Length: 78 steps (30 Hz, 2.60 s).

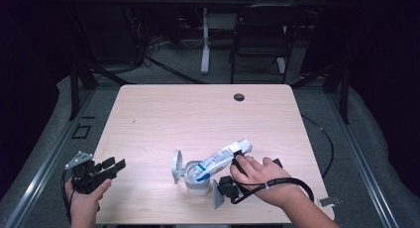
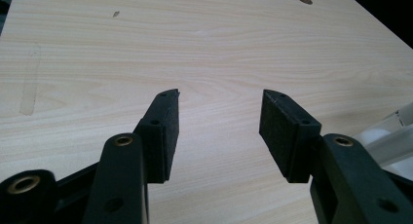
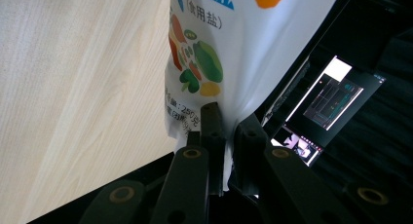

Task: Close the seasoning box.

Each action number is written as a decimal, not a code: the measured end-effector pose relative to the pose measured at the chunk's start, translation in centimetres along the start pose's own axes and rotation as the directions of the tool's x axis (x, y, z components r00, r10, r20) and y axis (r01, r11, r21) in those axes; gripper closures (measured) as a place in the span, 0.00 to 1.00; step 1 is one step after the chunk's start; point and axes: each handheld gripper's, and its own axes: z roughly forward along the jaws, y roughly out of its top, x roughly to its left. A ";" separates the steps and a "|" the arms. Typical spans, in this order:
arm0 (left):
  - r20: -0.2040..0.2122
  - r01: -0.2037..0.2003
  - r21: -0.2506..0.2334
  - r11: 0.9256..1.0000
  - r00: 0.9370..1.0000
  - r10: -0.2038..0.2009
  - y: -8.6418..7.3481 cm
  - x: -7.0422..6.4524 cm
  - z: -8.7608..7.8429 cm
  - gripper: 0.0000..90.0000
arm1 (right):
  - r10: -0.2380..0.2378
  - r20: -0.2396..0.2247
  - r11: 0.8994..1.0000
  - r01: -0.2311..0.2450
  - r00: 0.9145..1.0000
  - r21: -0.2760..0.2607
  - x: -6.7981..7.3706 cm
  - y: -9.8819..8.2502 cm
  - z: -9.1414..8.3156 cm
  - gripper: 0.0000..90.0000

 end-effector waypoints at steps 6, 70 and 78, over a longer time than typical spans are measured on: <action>-0.003 0.003 -0.003 1.000 1.000 -0.003 0.0 0.0 0.0 0.55 | -0.003 0.006 1.000 0.003 1.000 -0.003 0.1 0.0 -0.1 0.94; 0.000 0.006 -0.007 1.000 1.000 -0.006 -0.1 0.1 0.1 0.55 | -0.106 0.030 0.994 0.105 0.994 0.031 -1.1 0.5 -1.2 1.00; 0.000 0.008 -0.002 1.000 1.000 -0.008 -0.1 0.1 0.1 0.55 | -0.109 0.026 0.994 0.109 0.994 0.021 -1.2 0.4 -1.2 1.00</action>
